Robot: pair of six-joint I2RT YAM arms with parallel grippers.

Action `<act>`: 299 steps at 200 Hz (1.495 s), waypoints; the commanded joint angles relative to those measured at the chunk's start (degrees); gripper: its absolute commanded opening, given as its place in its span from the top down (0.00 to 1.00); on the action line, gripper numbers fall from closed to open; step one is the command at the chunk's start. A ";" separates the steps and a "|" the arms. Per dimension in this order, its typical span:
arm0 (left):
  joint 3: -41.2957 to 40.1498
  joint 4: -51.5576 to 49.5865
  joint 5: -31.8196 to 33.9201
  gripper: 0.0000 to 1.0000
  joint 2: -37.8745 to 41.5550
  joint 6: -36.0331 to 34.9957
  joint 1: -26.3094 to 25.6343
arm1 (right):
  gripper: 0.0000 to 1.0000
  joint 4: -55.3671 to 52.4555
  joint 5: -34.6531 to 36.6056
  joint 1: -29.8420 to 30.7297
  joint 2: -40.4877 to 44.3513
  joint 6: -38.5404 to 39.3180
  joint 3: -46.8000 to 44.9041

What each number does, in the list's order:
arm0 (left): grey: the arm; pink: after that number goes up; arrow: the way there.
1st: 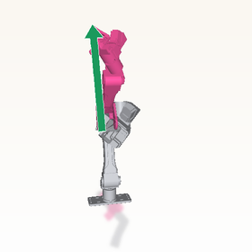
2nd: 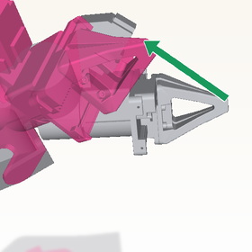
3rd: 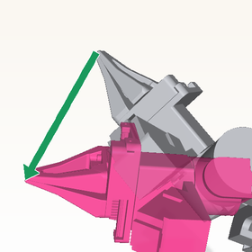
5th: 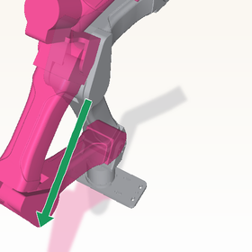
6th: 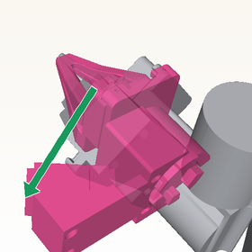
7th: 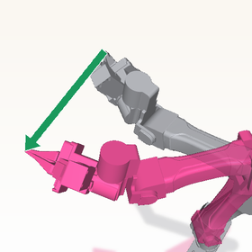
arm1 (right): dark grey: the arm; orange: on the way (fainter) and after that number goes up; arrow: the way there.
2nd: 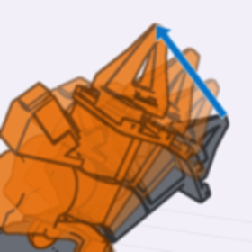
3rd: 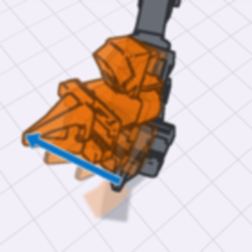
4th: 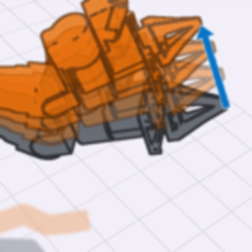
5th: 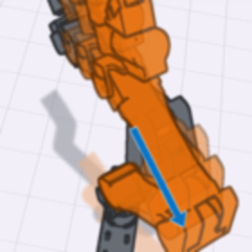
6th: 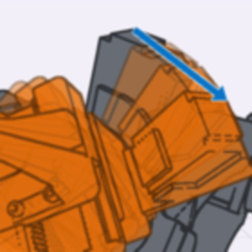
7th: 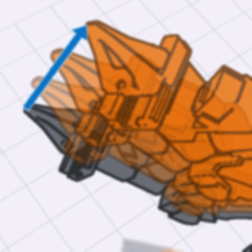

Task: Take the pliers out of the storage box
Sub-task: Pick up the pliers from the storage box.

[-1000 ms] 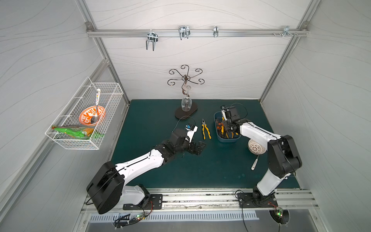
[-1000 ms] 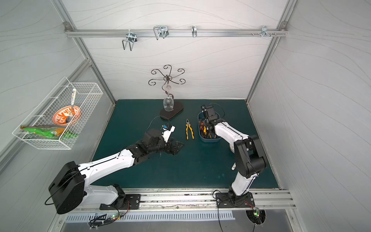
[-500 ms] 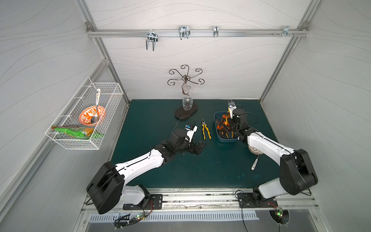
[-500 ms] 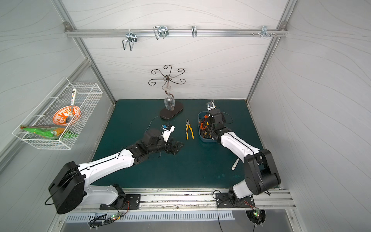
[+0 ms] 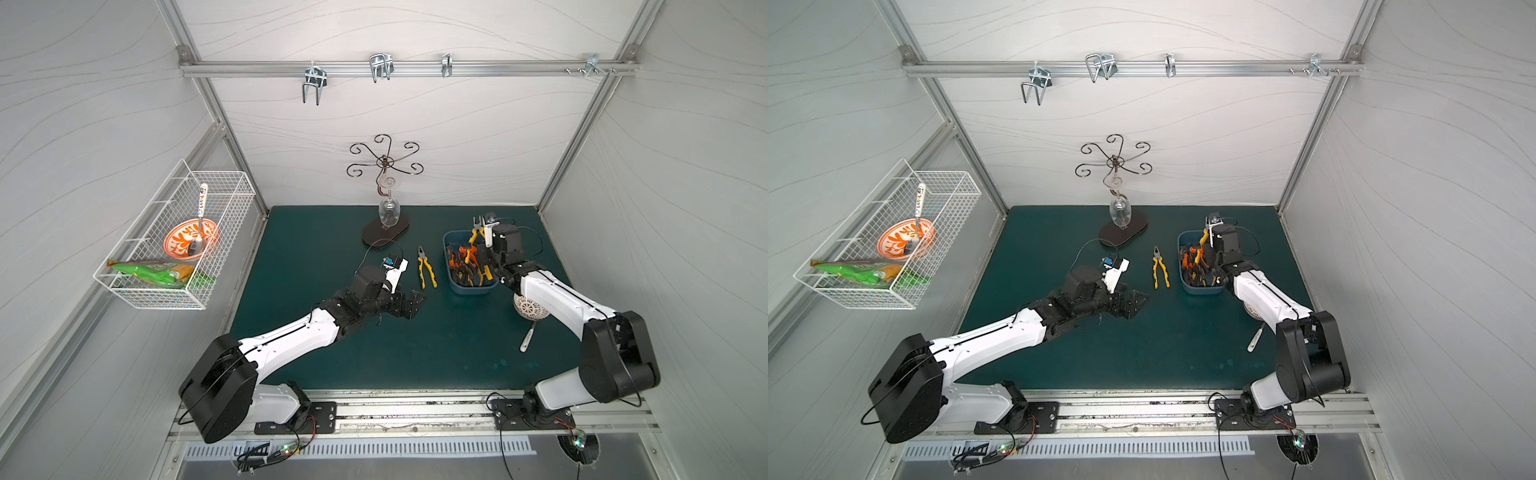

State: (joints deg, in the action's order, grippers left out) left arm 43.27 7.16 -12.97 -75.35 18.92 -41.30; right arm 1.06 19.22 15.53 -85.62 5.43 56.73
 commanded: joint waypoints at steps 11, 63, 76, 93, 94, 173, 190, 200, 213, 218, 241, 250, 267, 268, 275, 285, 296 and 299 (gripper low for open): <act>2.34 3.03 -1.69 0.00 -0.66 0.76 0.39 | 1.00 -0.69 -4.67 -3.19 -5.10 -3.52 5.38; 2.58 2.72 -1.38 0.00 -0.81 0.42 0.82 | 1.00 1.39 -4.94 -3.16 -10.50 -2.73 9.00; 2.69 2.76 -0.81 0.00 -1.00 0.70 0.95 | 1.00 2.09 -5.03 -3.11 -9.23 -3.68 8.29; 3.17 2.87 -1.02 0.00 -1.58 1.70 1.50 | 1.00 2.28 -5.24 -3.05 -7.08 -4.57 7.40; 3.20 2.91 -1.10 0.00 -1.61 1.76 1.49 | 1.00 2.28 -5.24 -3.05 -6.96 -4.61 7.28; 5.65 12.86 -5.22 0.00 -5.93 17.76 5.31 | 1.00 0.37 -8.52 -0.25 8.39 -7.80 -0.80; 7.69 14.11 -5.70 0.03 -7.44 20.43 5.31 | 1.00 -0.46 -11.45 0.18 12.32 -10.02 -2.76; 9.01 14.11 -5.71 0.06 -8.14 22.66 5.32 | 1.00 -0.93 -13.47 0.52 14.67 -11.60 -3.80; 10.65 14.07 -5.60 0.11 -8.99 25.12 5.29 | 1.00 -1.27 -15.82 1.45 17.51 -12.90 -5.01; 11.11 14.03 -5.51 0.12 -9.24 26.16 5.32 | 1.00 -1.32 -16.35 1.79 18.56 -13.77 -5.49; 12.57 15.51 -6.78 0.12 -10.58 29.86 5.34 | 1.00 -1.29 -19.12 3.46 22.44 -16.25 -7.44; 12.88 16.47 -7.76 0.13 -11.22 31.38 5.34 | 1.00 -1.25 -19.41 4.33 23.35 -17.24 -7.84; 13.53 20.25 -9.45 0.15 -12.63 35.03 5.26 | 1.00 -1.07 -20.14 6.35 24.51 -17.91 -8.30; 13.56 20.39 -9.58 0.15 -12.71 35.30 5.26 | 1.00 -1.06 -20.12 6.48 24.53 -17.91 -8.30; 13.92 21.43 -10.47 0.17 -13.39 36.78 5.29 | 1.00 -1.12 -19.79 7.47 24.69 -18.16 -8.30; 14.36 22.76 -11.31 0.19 -14.16 38.65 5.25 | 1.00 -0.72 -19.90 8.58 24.89 -18.57 -8.39; 14.88 24.12 -11.99 0.21 -15.02 40.43 5.19 | 1.00 -0.21 -19.99 9.91 24.68 -18.97 -8.31; 14.98 24.37 -12.06 0.22 -15.22 40.82 5.23 | 1.00 0.00 -19.99 10.30 24.59 -19.01 -8.30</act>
State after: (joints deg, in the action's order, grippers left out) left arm 54.94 24.62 -21.74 -88.64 53.47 -36.10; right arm -2.92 0.80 23.31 -62.61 -11.16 47.81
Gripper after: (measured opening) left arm 0.806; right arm 0.180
